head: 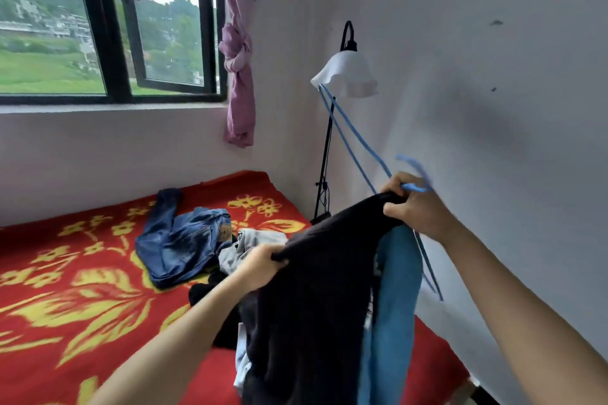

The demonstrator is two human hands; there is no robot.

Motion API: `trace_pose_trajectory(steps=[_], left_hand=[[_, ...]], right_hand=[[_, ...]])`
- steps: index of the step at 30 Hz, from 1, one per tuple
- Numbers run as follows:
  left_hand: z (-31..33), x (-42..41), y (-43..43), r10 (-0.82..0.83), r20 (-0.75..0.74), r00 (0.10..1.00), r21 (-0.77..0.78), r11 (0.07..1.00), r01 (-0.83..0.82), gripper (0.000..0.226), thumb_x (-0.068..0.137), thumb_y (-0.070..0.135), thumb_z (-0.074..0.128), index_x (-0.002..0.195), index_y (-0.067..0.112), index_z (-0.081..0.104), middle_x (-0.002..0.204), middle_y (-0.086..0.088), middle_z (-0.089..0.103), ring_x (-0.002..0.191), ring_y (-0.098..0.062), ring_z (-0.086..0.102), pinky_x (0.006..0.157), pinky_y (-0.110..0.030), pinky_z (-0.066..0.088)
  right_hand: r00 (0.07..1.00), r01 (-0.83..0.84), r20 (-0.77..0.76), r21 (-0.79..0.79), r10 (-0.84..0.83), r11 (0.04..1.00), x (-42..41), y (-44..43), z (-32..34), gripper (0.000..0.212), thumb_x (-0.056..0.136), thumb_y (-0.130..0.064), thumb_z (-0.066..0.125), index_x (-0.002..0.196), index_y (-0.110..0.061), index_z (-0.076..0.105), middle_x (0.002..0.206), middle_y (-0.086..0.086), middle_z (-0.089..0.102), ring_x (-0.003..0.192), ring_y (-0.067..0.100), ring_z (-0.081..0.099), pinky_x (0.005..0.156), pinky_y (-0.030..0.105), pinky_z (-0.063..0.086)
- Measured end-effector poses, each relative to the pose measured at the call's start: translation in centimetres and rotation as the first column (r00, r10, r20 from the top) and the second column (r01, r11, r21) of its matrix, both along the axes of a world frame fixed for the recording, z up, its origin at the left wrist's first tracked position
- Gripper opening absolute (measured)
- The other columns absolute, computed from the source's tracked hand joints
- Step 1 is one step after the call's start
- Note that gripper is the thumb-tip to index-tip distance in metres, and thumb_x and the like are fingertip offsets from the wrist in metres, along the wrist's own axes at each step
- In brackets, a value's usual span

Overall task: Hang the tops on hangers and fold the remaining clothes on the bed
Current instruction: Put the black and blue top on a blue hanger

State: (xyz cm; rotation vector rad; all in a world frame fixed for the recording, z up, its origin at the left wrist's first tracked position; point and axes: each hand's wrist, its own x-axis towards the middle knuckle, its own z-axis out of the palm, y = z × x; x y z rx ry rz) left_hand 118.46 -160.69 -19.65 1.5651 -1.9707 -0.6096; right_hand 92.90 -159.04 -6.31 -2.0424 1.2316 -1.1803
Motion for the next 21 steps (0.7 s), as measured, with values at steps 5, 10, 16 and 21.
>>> trace_pose_trajectory(steps=[5,10,16,21], left_hand=[[4.7,6.8,3.4,0.457,0.246,0.855,-0.5,0.815,-0.291,0.031,0.068,-0.005,0.064,0.097,0.002,0.061,0.093,-0.016,0.059,0.071,-0.04,0.063,0.054,-0.04,0.046],[9.0,9.9,10.6,0.7,-0.014,0.714,-0.773,0.445,-0.452,0.035,0.048,-0.012,0.075,0.075,0.001,0.057,0.08,-0.017,0.054,0.056,-0.033,0.059,0.039,-0.025,0.035],[-4.3,12.6,14.7,0.718,0.06,0.694,-0.463,0.636,-0.618,0.03,0.054,0.018,0.078,0.073,0.002,0.061,0.107,-0.024,0.059,0.105,-0.032,0.043,0.086,-0.043,0.042],[-14.9,11.9,20.5,0.62,-0.257,0.741,0.263,0.783,-0.564,0.061,0.054,0.014,0.052,0.114,0.014,0.062,0.118,0.002,0.059,0.117,-0.013,0.053,0.09,-0.005,0.035]], right_hand=[[0.999,-0.008,0.047,-0.045,0.01,0.999,3.9,-1.8,-2.4,0.034,0.061,-0.003,0.057,0.06,-0.019,0.028,0.07,0.022,0.051,0.063,0.011,0.045,0.063,0.024,0.039],[0.972,-0.095,0.195,-0.178,0.129,0.98,10.4,-3.0,-1.0,0.046,0.065,0.008,0.059,0.058,-0.028,0.031,0.072,0.002,0.058,0.063,-0.003,0.051,0.063,0.01,0.04],[0.968,-0.228,0.104,-0.034,0.23,0.973,16.1,-1.4,-6.5,0.035,0.055,-0.008,0.055,0.053,-0.042,0.046,0.069,0.018,0.055,0.068,0.021,0.046,0.067,0.032,0.039],[0.933,-0.334,-0.06,0.225,0.355,0.915,19.8,1.3,-16.5,0.025,0.054,-0.011,0.054,0.056,-0.029,0.036,0.059,-0.006,0.041,0.056,0.01,0.038,0.061,0.031,0.033]])
